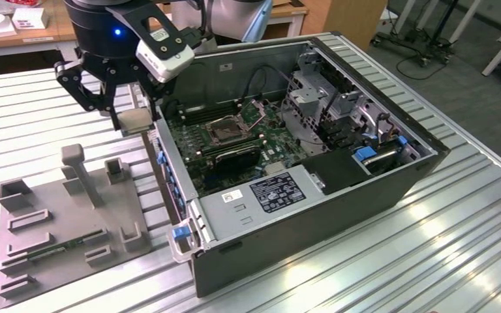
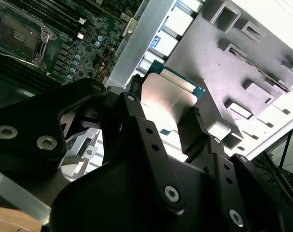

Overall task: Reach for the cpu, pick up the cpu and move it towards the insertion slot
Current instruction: 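Pick up the cpu and move it towards the insertion slot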

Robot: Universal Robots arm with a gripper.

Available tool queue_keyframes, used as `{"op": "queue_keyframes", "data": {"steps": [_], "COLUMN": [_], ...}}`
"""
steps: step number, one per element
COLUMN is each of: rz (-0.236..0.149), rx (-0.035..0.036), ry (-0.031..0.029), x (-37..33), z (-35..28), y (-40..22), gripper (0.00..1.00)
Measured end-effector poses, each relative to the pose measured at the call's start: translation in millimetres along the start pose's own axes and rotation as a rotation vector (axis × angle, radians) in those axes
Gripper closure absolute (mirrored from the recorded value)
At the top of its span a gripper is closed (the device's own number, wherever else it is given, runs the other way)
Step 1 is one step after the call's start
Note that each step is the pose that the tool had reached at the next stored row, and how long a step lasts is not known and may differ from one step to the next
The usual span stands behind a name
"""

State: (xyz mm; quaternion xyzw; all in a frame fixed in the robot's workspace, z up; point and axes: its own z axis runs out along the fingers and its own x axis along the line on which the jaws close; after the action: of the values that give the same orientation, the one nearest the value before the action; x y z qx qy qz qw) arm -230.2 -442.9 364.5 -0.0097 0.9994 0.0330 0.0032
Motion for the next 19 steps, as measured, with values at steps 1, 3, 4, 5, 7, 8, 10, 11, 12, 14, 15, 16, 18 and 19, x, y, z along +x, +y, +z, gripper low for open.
{"op": "queue_keyframes", "data": {"steps": [1,3,4,5,7,8,10,11,12,14,15,16,18,19], "rz": [0.0,0.0,0.0,0.0,0.0,0.0,0.0,0.0,0.0,0.0,0.0,0.0,0.0,0.0], "rx": [0.0,0.0,0.0,0.0001,0.0,0.0,0.0,0.0,0.0,0.0001,0.0,0.0,0.0,0.0], "ry": [0.0,-0.0001,-0.0001,0.0,0.0,-0.0001,0.0,0.0,-0.0001,0.0,0.0,0.0,0.0,0.0], "x": [-0.6,-2.4,-3.4,-4.5,-6.8,-8.0,-10.4,-11.8,-13.1,-15.8,-17.1,-18.4,-20.6,-21.8], "z": [0.0,0.0,0.0,0.0,0.1,0.1,0.1,0.1,0.1,0.1,0.1,0.1,0.2,0.2], "y": [0.0,-0.1,-0.1,-0.1,-0.2,-0.2,-0.2,-0.3,-0.3,-0.4,-0.4,-0.4,-0.5,-0.5], "gripper": [0.46,0.46,0.46,0.46,0.46,0.46,0.46,0.46,0.46,0.46,0.46,0.46,0.46,0.46]}}
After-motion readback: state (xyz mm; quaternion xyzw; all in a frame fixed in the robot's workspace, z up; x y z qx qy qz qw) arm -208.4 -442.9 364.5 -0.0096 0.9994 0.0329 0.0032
